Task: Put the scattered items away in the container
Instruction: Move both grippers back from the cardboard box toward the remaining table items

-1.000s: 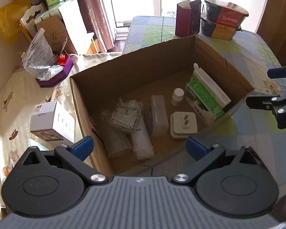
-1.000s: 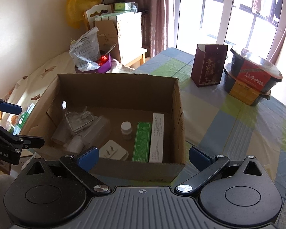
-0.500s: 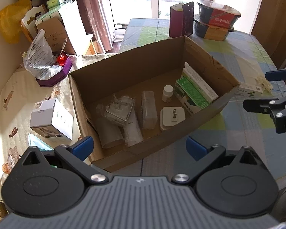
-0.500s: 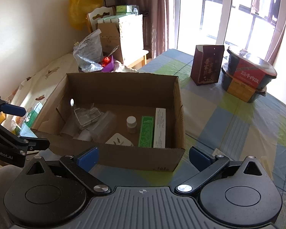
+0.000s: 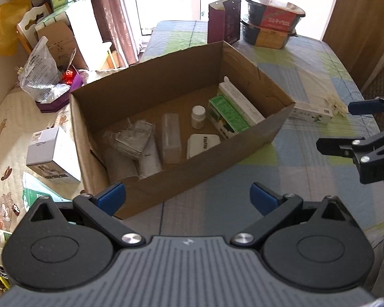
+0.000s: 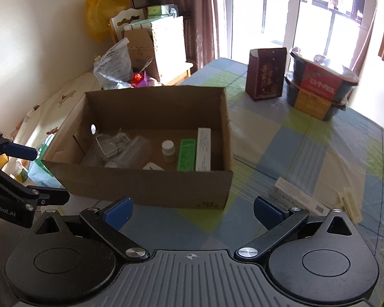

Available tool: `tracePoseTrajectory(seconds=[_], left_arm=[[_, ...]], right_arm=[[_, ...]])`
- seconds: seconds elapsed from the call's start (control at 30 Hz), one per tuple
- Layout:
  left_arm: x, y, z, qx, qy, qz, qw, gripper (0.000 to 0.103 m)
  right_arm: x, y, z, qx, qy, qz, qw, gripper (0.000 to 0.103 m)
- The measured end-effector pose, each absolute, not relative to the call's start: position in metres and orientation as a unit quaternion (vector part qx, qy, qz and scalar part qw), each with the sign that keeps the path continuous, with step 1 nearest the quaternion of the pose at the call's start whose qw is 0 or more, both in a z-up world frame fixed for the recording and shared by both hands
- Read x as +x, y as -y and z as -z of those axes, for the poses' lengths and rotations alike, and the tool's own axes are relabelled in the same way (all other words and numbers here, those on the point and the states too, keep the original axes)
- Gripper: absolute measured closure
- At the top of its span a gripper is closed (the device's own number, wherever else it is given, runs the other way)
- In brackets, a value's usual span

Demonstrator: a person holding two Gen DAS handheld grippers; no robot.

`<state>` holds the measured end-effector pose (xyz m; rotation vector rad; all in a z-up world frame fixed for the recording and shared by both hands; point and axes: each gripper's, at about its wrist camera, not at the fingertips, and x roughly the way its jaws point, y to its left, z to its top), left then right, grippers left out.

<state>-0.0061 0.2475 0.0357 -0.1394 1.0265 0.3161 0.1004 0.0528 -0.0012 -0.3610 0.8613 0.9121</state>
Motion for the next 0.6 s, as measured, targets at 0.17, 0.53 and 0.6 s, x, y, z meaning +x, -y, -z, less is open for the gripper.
tracePoseTrajectory(seconds=[0.17, 0.53, 0.6], left_arm=[[0.002, -0.235, -0.029, -0.069, -0.495, -0.141, 0.855, 0.001], [0.024, -0.203, -0.008, -0.065, -0.510, -0.114, 0.850, 0.001], [0.029, -0.197, -0.004, -0.064, -0.511, -0.108, 0.851, 0.001]], right_arm=[[0.105, -0.033, 0.006, -0.164, -0.407, -0.413, 0.798, 0.000], [0.126, 0.018, 0.018, -0.140, -0.424, -0.368, 0.816, 0.000], [0.130, 0.029, 0.020, -0.137, -0.426, -0.357, 0.820, 0.000]])
